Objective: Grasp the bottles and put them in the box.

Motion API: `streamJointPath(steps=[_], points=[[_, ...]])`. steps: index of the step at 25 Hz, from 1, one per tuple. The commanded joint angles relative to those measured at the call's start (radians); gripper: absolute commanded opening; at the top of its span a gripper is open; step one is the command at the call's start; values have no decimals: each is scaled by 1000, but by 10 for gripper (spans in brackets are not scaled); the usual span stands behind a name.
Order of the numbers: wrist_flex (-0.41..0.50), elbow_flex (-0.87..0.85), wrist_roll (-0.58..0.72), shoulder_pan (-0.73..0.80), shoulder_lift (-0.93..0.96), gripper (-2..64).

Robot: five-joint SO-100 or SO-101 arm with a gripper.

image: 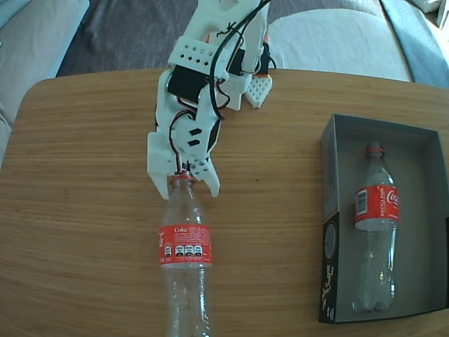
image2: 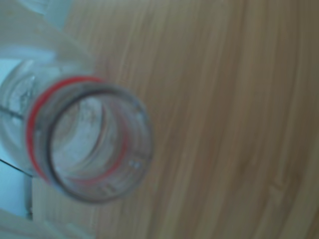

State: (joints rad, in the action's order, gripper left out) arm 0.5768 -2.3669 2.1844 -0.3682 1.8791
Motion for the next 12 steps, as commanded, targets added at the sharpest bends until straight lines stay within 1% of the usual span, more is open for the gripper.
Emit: streamJointPath(steps=[1,3,4,8,12], points=[[-6,5,3,-11,5,396],[-6,5,3,-12,5,391],[-6,3,3,-12,5,374],[-6,-3,3,-8,5,259],[-6,0,2,-6,9,166]])
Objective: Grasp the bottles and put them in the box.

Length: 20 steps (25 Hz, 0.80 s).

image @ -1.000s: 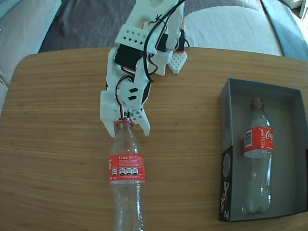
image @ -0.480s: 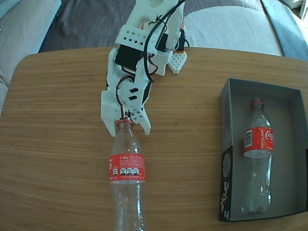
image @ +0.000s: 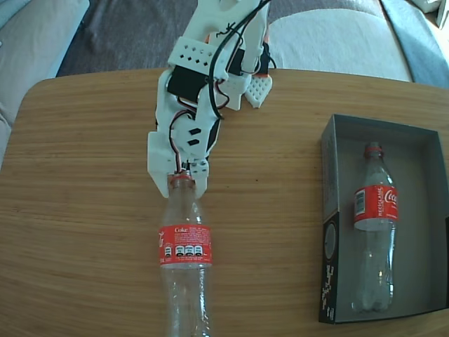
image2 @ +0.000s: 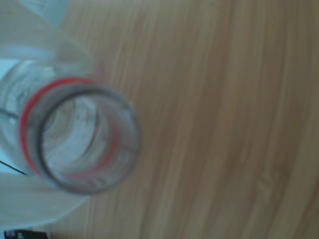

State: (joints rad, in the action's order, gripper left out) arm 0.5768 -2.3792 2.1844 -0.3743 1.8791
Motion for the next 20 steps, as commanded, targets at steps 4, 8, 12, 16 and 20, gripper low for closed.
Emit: streamJointPath(steps=[4,8,12,16,20], points=[[-6,9,2,-2,14,72],[-6,9,-3,3,15,47],[-5,9,-6,6,20,-2],[3,23,-9,6,20,-1],[6,69,-11,8,11,0]])
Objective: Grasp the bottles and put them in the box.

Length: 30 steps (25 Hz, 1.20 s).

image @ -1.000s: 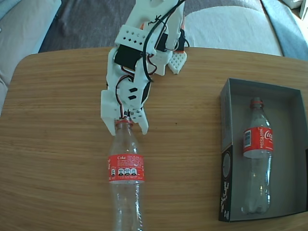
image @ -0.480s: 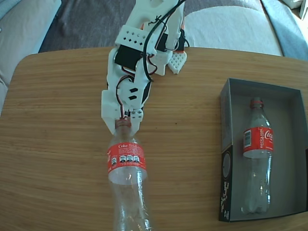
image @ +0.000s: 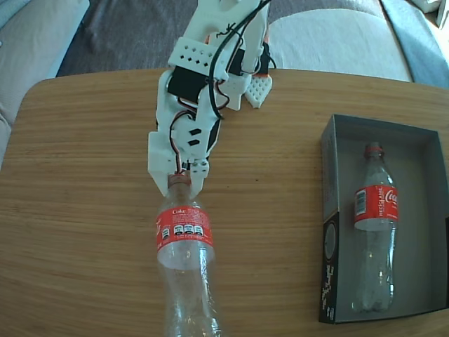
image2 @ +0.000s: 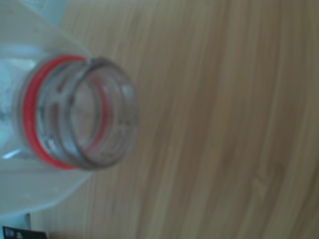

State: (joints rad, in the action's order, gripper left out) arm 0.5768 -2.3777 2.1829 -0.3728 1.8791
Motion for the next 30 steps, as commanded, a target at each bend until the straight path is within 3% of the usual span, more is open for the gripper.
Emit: streamJointPath(steps=[1,6,9,21,30], points=[[9,84,-9,6,5,0],[198,193,-44,43,5,-1],[284,282,-202,98,5,-1],[635,640,-606,403,21,-1],[810,818,-942,696,21,-3]])
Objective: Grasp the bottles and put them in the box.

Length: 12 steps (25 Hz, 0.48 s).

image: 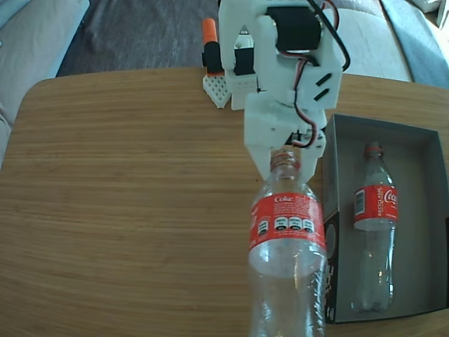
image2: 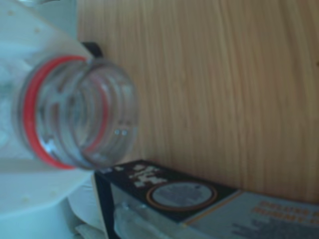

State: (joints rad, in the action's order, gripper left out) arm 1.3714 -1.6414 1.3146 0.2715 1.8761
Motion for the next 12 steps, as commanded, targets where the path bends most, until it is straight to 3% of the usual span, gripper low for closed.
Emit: streamJointPath(steps=[1,7,12], points=[[25,97,-120,91,23,-3],[69,193,-379,316,8,-3],[84,242,-520,492,8,-3]])
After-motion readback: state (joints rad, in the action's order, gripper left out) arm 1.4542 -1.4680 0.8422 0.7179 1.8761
